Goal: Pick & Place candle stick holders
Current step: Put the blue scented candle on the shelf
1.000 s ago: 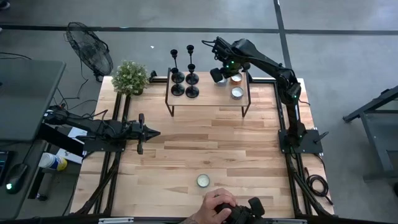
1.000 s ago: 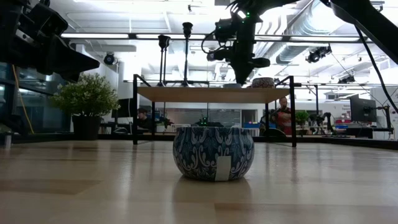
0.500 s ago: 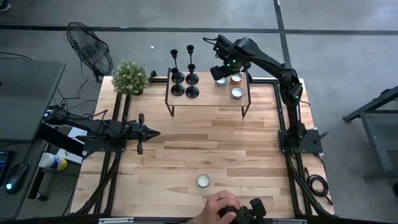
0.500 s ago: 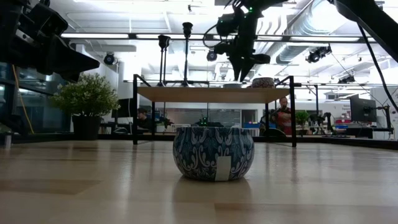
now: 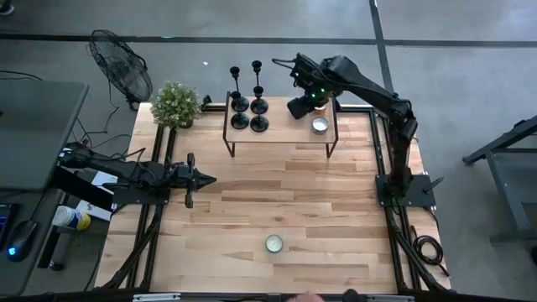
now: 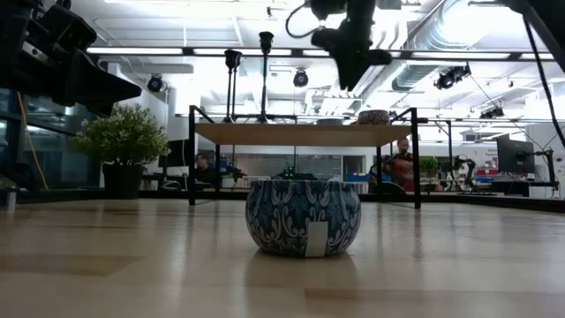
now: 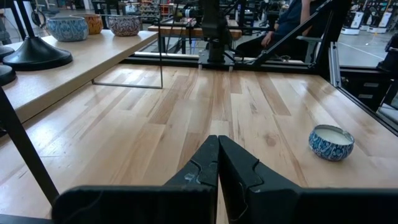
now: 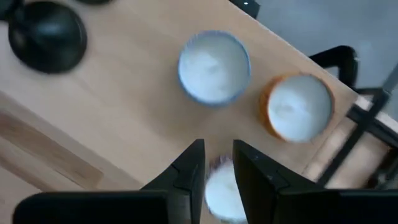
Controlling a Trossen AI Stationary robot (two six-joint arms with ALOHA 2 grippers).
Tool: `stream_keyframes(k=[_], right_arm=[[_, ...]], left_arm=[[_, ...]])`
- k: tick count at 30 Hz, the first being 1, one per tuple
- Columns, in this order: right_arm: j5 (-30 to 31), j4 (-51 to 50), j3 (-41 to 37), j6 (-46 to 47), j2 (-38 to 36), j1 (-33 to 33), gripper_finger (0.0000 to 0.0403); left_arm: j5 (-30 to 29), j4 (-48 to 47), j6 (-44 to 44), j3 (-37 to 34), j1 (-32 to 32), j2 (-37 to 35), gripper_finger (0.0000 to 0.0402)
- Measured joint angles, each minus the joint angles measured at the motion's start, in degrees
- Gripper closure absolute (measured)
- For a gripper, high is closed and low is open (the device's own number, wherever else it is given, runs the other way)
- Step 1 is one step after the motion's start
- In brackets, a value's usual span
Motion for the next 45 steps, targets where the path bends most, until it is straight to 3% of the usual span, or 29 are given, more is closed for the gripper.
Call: stream_keyframes(k=[8, 17, 24, 39, 45], right_arm=[[3.3, 4.3, -13.6, 1.4, -11.0, 7.6, 0.0327], [2.1, 16.6, -37.4, 2.6, -27.9, 16.6, 0.0329], [-0.2, 20.7, -48.8, 9.1, -35.2, 23.6, 0.0329], [-4.0, 38.0, -62.8, 29.2, -36.9, 40.7, 0.0322], [-4.7, 40.5, -62.9, 39.7, -31.0, 45.1, 0.0299]], left_arm=[[0.0, 0.0, 0.0, 0.0, 0.0, 0.0, 0.0401], [0.0, 0.0, 0.0, 0.0, 0.0, 0.0, 0.0401], [0.0, 0.0, 0.0, 0.0, 0.0, 0.0, 0.0401], [0.0, 0.0, 0.0, 0.0, 0.0, 0.0, 0.0401], [0.0, 0.0, 0.0, 0.0, 0.0, 0.0, 0.0401]])
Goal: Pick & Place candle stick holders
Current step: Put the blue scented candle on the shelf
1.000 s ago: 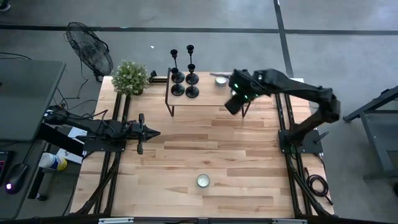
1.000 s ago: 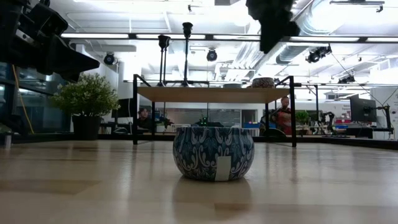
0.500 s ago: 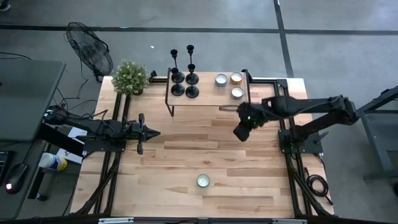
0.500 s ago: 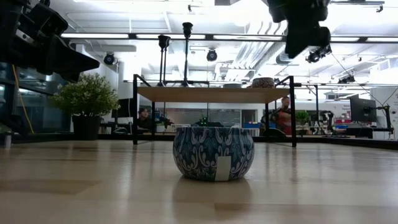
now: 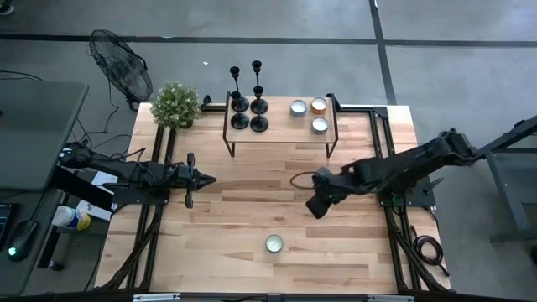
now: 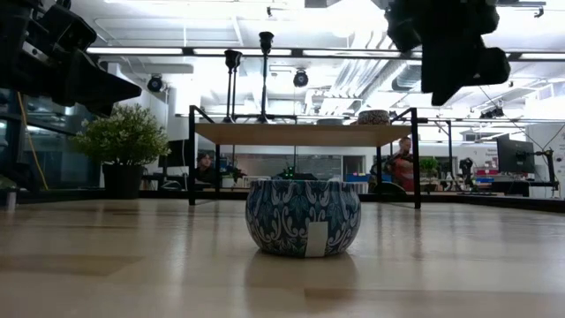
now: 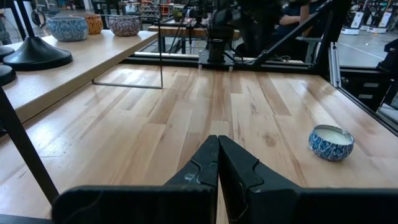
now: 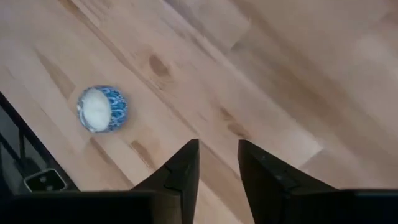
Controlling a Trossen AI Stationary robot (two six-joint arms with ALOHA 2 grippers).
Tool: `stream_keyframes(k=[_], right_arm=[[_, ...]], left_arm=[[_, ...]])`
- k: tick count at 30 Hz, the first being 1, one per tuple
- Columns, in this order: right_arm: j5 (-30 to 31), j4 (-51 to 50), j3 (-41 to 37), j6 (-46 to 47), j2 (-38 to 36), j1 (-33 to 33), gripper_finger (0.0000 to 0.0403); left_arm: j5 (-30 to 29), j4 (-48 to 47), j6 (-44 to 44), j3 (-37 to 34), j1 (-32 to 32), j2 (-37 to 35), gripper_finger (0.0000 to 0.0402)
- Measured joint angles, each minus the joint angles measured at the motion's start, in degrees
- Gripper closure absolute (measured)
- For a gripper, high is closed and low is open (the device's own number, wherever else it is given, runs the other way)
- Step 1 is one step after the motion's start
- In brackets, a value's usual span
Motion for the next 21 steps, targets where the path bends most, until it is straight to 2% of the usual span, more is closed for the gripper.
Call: stream_keyframes(k=[9, 21], right_arm=[[-3.7, 3.3, 10.0, 6.8, 16.4, 1.6, 0.0266], [-7.7, 3.1, 25.9, 8.6, 33.3, 3.4, 0.0263]], left_arm=[[0.0, 0.0, 0.0, 0.0, 0.0, 0.0, 0.0401], [0.0, 0.0, 0.0, 0.0, 0.0, 0.0, 0.0401]])
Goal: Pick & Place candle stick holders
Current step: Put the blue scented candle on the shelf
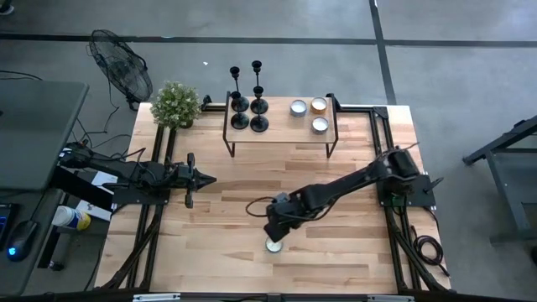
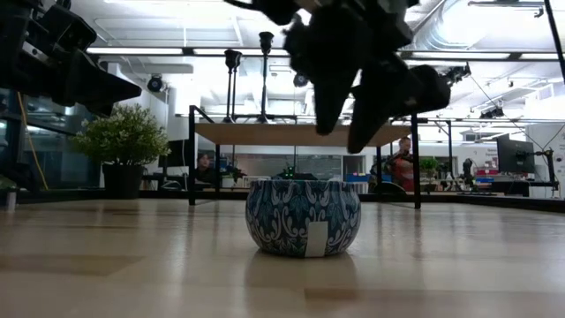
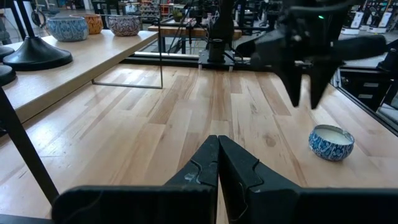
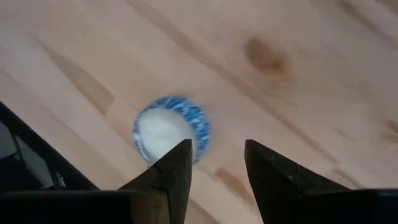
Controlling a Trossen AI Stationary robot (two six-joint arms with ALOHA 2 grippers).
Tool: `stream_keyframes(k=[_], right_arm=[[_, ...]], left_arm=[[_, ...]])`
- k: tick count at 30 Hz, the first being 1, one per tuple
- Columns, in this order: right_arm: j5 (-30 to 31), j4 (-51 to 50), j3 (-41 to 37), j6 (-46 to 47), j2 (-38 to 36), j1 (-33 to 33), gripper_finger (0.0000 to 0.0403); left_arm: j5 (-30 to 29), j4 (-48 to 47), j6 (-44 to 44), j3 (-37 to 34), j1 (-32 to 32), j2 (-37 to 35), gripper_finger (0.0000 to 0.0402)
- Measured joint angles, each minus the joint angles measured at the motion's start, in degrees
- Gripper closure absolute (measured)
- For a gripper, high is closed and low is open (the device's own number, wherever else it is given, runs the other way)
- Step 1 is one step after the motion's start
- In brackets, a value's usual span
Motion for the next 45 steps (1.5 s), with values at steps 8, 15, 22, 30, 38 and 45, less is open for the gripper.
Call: stream_keyframes(k=[8, 15, 22, 30, 38, 45], right_arm=[[-3.4, -0.3, 4.1, 2.6, 6.0, 1.2, 0.0263], [-3.9, -0.2, 3.5, 4.6, 7.0, 1.9, 0.0263], [-3.0, -0.4, 3.5, 4.7, 7.0, 1.9, 0.0263], [-3.0, 0.8, 3.5, 5.7, 7.0, 1.9, 0.0263], [-3.2, 1.6, 3.5, 6.1, 7.8, 2.3, 0.0263], [-3.5, 2.5, 3.5, 6.1, 8.6, 2.4, 0.0265]], left_arm=[[0.0, 0.0, 0.0, 0.0, 0.0, 0.0, 0.0401], [0.0, 0.0, 0.0, 0.0, 0.0, 0.0, 0.0401], [0.0, 0.0, 0.0, 0.0, 0.0, 0.0, 0.0401], [0.0, 0.0, 0.0, 0.0, 0.0, 0.0, 0.0401], [0.0, 0.0, 0.0, 0.0, 0.0, 0.0, 0.0401], [0.0, 0.0, 0.0, 0.0, 0.0, 0.0, 0.0401]])
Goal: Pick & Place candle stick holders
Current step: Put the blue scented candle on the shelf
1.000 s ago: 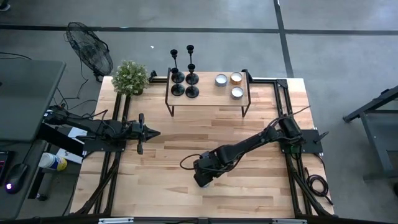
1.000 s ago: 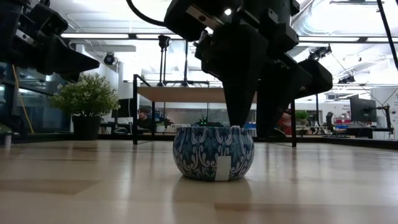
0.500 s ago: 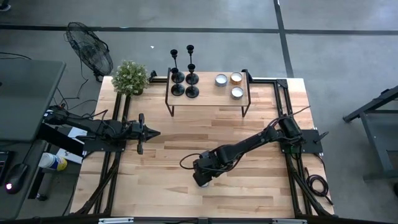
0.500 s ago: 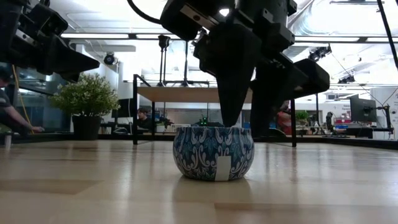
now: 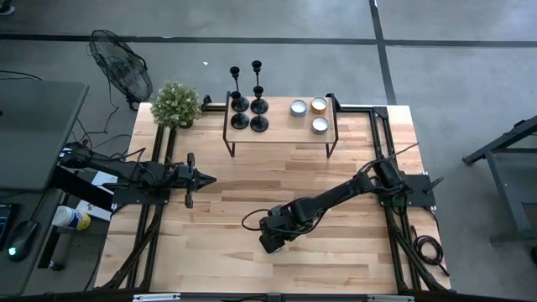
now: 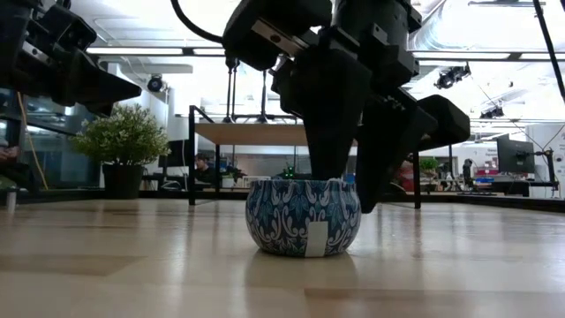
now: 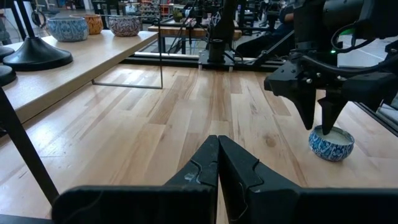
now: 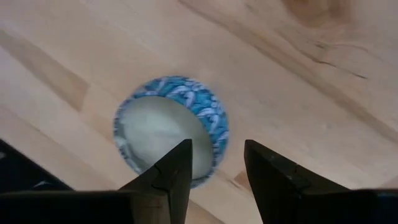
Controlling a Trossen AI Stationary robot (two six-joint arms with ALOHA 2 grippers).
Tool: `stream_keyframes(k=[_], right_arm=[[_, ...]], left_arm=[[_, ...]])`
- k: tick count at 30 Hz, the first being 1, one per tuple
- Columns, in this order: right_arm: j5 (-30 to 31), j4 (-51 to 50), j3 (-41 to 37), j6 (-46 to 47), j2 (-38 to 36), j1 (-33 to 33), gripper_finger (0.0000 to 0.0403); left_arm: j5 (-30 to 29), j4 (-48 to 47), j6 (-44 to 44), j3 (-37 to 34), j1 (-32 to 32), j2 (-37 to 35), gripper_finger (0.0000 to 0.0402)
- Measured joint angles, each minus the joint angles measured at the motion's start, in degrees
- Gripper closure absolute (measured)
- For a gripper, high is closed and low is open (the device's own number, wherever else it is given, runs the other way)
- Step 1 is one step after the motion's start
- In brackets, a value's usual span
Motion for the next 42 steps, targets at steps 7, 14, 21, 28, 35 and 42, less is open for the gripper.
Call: stream_keyframes(k=[7, 14, 21, 28, 35, 42], right_arm=[[-0.2, 0.0, 0.0, -0.1, 0.0, 0.0, 0.0302], [-0.2, 0.0, 0.0, -0.1, 0.0, -0.1, 0.0356], [-0.2, 0.0, 0.0, -0.2, 0.0, -0.2, 0.0399], [0.0, -1.4, 1.1, -0.3, 0.1, -0.2, 0.04], [1.6, -14.4, 10.1, -3.3, 0.1, -1.3, 0.0401], [3.6, -30.5, 22.4, -8.8, 0.1, -5.2, 0.0402]], left_arm=[[0.0, 0.0, 0.0, 0.0, 0.0, 0.0, 0.0401], [0.0, 0.0, 0.0, 0.0, 0.0, 0.0, 0.0401], [0.0, 0.0, 0.0, 0.0, 0.0, 0.0, 0.0401], [0.0, 0.0, 0.0, 0.0, 0.0, 0.0, 0.0401], [0.0, 0.0, 0.0, 0.0, 0.0, 0.0, 0.0401], [0.0, 0.0, 0.0, 0.0, 0.0, 0.0, 0.0401]])
